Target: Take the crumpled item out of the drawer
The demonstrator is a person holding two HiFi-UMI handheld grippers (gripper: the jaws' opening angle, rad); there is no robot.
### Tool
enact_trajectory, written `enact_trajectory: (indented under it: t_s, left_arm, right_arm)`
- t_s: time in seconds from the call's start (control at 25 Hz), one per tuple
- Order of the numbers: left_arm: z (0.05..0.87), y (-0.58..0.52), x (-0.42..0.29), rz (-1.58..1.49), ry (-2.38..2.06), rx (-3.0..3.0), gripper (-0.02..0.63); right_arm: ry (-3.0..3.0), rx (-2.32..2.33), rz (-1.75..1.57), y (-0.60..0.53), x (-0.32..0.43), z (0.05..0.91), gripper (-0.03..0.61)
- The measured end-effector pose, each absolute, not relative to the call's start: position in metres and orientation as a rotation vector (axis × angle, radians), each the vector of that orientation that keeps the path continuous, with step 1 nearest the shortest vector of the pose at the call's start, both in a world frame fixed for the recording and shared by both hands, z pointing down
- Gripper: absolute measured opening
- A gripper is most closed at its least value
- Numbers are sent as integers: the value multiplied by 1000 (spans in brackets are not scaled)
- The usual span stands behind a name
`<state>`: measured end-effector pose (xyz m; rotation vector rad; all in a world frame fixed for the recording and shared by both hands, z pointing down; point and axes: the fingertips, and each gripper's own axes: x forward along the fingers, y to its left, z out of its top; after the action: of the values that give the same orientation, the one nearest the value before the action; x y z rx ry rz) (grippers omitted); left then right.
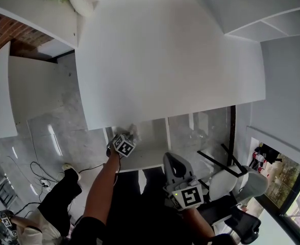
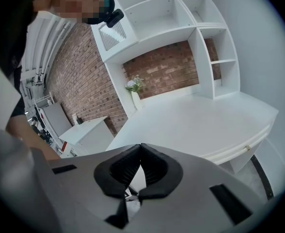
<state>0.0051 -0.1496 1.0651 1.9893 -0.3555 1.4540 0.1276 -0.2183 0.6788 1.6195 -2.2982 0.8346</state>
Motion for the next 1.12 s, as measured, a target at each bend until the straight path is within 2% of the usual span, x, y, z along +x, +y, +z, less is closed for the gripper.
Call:
enact_trajectory:
  t_s: [0.24, 0.48, 0.92, 1.12]
  left_arm:
    - [1054, -149, 9, 1436, -367, 2006, 64]
    - [987, -172, 16, 1304, -512, 2138, 66]
    - [738, -160, -6, 848, -1043, 2374, 66]
    - [639, -137, -44, 663, -1370, 2321, 66]
  right_arm:
    - [-2304, 1655, 802, -211, 137, 672, 14]
    - [-2324, 1650, 774, -196, 144, 652, 14]
    - [-2496, 1551, 564, -167, 146, 570, 12]
    - [-2550, 1541, 506, -146, 132, 537, 12]
